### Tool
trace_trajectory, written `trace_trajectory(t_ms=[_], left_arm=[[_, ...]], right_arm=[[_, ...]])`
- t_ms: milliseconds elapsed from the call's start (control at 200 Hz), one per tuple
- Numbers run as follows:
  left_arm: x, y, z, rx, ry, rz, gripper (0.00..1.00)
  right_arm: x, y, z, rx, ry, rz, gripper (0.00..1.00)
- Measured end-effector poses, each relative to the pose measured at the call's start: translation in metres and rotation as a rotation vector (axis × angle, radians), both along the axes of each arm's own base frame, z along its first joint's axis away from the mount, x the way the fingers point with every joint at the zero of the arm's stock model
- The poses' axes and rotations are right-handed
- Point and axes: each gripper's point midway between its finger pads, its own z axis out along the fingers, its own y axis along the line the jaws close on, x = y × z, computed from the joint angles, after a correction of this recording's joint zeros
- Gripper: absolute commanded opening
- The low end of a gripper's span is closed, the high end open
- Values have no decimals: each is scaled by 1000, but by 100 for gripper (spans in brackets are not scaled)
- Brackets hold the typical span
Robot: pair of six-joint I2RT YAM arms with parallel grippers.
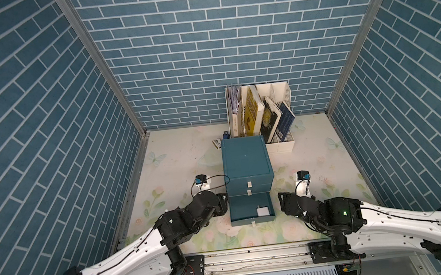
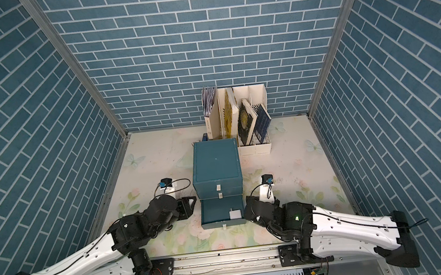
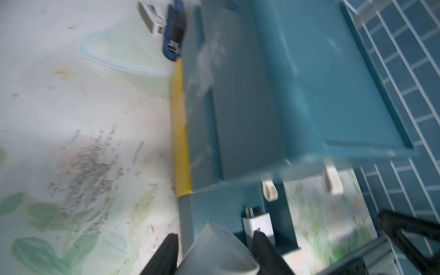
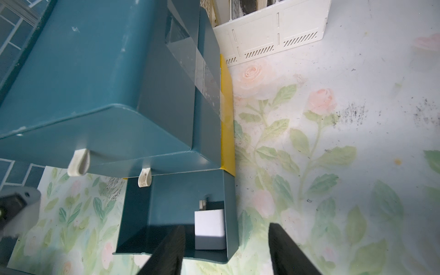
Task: Place the plugs into the drawer by color
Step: Place the plug in the drawer.
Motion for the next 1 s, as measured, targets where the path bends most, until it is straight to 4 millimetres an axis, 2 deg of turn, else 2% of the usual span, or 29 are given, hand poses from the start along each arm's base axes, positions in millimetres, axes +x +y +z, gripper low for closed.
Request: trace_trajectory(t_ms=[150, 270, 330, 395, 515, 565, 615, 645, 680, 755, 875, 945, 1000], left_arm=[[-27, -36, -16, 71, -19, -141, 4], [-31, -50, -35, 162, -28, -172, 2], [-28, -55, -41, 190, -34, -171, 6], [-25, -59, -44, 210, -45, -166, 16], [-19, -67, -46, 230, -64, -157, 52], [-18, -70, -47, 238, -72, -158, 64], [-16, -73, -48, 240, -74, -155, 73], [-16, -74, -49, 242, -74, -155, 82], [-16, -75, -51, 247, -73, -156, 86], [-16, -76, -52, 259, -73, -157, 87], [-15, -75, -37, 254, -81, -154, 87], [-13, -75, -9, 212, -107, -144, 91], [-10, -73, 26, 154, -151, -129, 93]], right_arm=[[0, -1, 4, 16, -3, -3, 58], [0, -2, 6, 24, -3, -4, 57], [-1, -3, 7, 32, -4, -4, 56], [-1, -4, 7, 43, -4, -7, 56], [-3, -8, 2, 51, 5, -8, 57], [-4, -8, 1, 52, 10, -7, 62], [-4, -7, 0, 54, 11, 2, 69], [-5, -5, 0, 54, 11, 10, 73], [-6, -1, 1, 58, 10, 30, 77], [-13, 11, 2, 61, 1, 90, 81], [-41, 40, -2, 66, -10, 248, 83], [-60, 55, -11, 64, -11, 334, 84], [-77, 67, -22, 59, -3, 402, 85]])
